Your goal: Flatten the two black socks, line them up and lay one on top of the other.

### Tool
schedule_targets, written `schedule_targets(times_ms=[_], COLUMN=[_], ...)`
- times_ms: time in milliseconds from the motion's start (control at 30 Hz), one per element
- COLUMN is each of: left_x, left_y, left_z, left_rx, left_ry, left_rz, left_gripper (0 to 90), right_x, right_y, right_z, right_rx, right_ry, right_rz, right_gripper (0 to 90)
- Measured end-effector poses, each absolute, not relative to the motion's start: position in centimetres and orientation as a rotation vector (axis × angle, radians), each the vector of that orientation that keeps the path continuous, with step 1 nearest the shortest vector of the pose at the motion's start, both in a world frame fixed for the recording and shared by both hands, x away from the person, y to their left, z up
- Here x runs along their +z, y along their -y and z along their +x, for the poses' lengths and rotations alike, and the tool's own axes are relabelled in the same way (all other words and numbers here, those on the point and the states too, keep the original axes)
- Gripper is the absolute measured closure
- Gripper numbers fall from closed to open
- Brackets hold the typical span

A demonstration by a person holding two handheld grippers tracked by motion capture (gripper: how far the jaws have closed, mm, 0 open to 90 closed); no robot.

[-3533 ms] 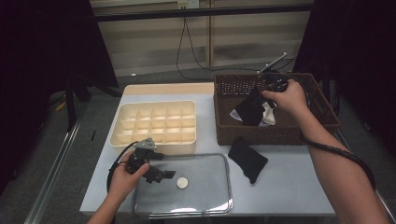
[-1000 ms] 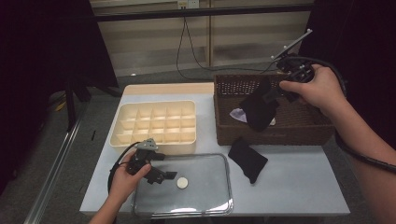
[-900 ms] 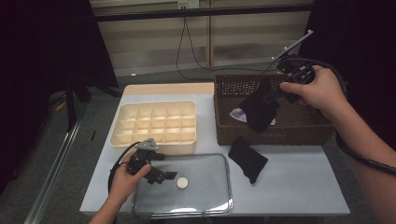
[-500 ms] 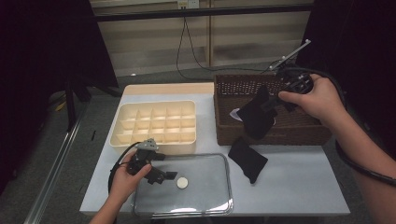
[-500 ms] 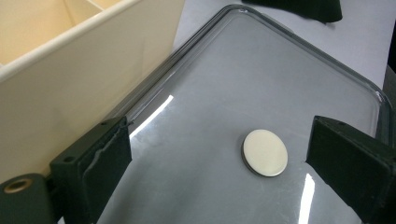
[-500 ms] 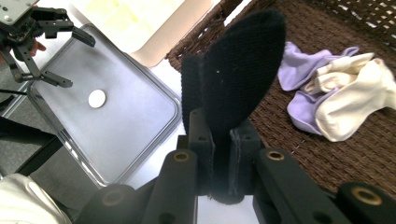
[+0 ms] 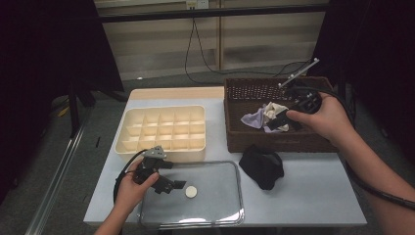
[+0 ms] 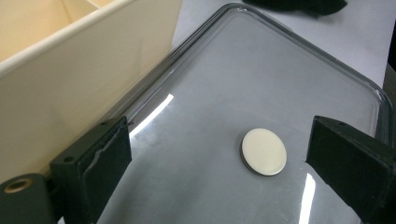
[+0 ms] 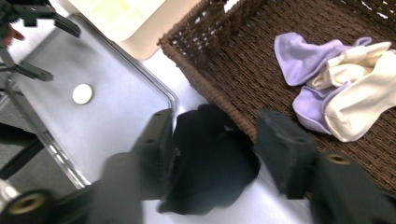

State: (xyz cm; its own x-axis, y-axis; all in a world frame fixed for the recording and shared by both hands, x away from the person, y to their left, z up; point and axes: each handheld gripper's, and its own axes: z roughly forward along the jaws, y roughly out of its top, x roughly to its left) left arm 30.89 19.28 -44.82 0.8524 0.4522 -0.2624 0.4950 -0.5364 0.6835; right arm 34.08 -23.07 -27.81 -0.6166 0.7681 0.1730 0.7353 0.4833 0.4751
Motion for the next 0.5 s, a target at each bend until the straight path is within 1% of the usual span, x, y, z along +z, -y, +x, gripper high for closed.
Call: schedule_targets(times_ms=[100, 267, 500], left_x=[-44.9, -44.9, -44.9], left_y=[-19.2, -19.2, -19.2], left_z=[30.9, 30.9, 30.9], left_rx=[-0.078, -0.078, -0.083], left_ry=[-0.680, -0.676, -0.679], left_rz=[2.216, 2.223, 2.226], left_gripper=[6.3, 6.4, 6.4], right_x=[-28.6, -29.8, -31.1], right_y=[23.2, 23.6, 24.0], right_z=[33.8, 33.3, 32.6], right_rx=[0.804, 0.800, 0.805], right_ry=[-2.645, -2.634, -2.625], right_rz=[1.346, 1.344, 1.359], right_gripper=[36.7, 29.8, 25.0])
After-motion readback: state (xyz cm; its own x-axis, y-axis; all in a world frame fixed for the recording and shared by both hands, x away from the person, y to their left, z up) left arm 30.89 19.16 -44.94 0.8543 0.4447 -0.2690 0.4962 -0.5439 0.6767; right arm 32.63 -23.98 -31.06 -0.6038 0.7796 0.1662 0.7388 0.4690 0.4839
